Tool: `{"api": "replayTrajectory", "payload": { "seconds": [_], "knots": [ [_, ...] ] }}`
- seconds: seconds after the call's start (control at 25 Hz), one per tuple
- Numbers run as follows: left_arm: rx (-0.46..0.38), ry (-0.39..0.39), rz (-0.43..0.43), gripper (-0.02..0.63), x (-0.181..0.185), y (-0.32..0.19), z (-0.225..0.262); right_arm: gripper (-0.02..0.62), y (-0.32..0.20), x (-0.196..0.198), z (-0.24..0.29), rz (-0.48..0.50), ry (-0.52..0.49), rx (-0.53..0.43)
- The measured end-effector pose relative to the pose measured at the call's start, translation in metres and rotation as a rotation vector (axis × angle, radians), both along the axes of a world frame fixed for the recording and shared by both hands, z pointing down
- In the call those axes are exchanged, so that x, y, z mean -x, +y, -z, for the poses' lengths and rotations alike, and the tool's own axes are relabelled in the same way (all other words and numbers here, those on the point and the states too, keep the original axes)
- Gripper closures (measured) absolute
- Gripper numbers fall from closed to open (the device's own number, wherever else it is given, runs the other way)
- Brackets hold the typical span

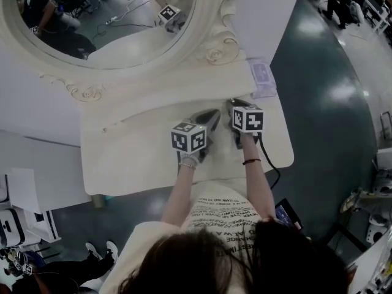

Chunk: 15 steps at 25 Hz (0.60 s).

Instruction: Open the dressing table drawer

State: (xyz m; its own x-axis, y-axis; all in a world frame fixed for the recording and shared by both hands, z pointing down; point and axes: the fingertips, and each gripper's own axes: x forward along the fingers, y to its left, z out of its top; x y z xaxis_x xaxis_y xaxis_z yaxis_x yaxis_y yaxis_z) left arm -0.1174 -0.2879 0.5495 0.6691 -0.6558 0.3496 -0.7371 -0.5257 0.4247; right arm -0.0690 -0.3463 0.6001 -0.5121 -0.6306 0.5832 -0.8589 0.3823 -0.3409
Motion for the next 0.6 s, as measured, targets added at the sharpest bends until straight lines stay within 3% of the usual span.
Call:
{"api": "replayTrajectory", "payload": {
  "seconds": [0.6],
  "knots": [
    [0.005, -0.008, 0.000, 0.606, -0.0010, 0.0051, -0.0022, 0.494, 0.0025, -0.0013, -0.0004, -0.002, -0.002, 0.005]
  ]
}}
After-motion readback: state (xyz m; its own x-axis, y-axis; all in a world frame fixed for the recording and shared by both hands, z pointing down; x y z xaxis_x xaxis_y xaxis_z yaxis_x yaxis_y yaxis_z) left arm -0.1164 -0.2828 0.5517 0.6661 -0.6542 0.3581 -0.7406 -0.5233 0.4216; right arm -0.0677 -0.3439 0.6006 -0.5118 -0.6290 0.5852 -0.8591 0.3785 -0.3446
